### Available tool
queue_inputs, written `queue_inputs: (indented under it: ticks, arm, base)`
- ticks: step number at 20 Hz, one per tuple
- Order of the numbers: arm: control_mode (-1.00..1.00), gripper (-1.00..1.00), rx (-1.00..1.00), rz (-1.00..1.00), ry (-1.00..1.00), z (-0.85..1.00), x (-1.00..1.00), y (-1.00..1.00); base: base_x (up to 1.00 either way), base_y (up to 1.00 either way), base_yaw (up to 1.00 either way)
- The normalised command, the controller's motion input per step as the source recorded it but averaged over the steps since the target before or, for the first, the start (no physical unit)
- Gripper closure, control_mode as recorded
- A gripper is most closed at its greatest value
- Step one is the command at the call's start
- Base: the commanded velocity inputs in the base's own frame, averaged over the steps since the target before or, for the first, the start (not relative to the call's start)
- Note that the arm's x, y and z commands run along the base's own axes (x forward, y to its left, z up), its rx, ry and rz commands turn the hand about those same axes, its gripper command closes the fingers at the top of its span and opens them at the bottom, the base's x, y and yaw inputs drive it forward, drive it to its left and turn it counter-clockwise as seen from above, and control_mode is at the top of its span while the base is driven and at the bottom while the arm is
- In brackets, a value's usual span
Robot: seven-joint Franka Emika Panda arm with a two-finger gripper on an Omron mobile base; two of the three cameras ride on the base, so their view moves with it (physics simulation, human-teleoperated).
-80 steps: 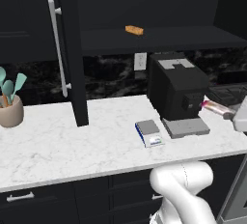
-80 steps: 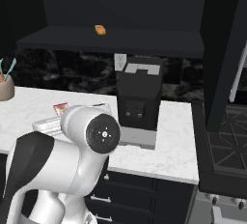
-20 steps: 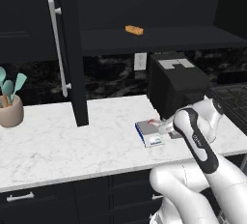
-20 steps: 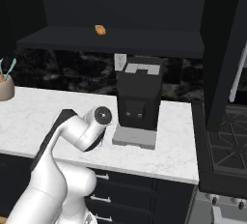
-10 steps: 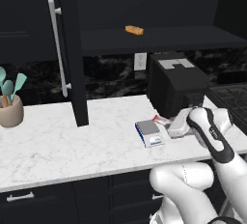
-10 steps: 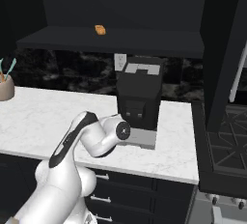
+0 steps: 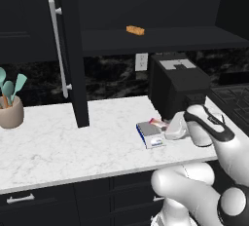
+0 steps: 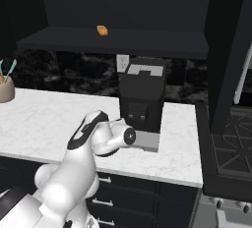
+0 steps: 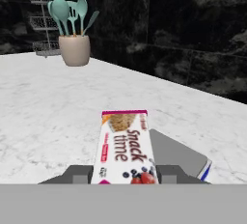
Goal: Pick the bar and place it on the digital scale for weighing, and close the cabinet.
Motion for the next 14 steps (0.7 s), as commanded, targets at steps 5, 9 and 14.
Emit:
queue_inputs:
  ticks: [5,9,14]
  arm:
    - [-1.0,1.0,0.01,0.0,-0.02,-0.41,0.37,0.44]
    - [-1.0,1.0,0.0,-0.01,0.0,-0.34,0.41,0.27]
    - [-1.0,1.0,0.0,-0.03,0.0,-0.15,0.36,0.12]
  base:
    - [0.0,0.0,0.0]
    - [0.0,0.0,0.0]
    - [0.0,0.0,0.0]
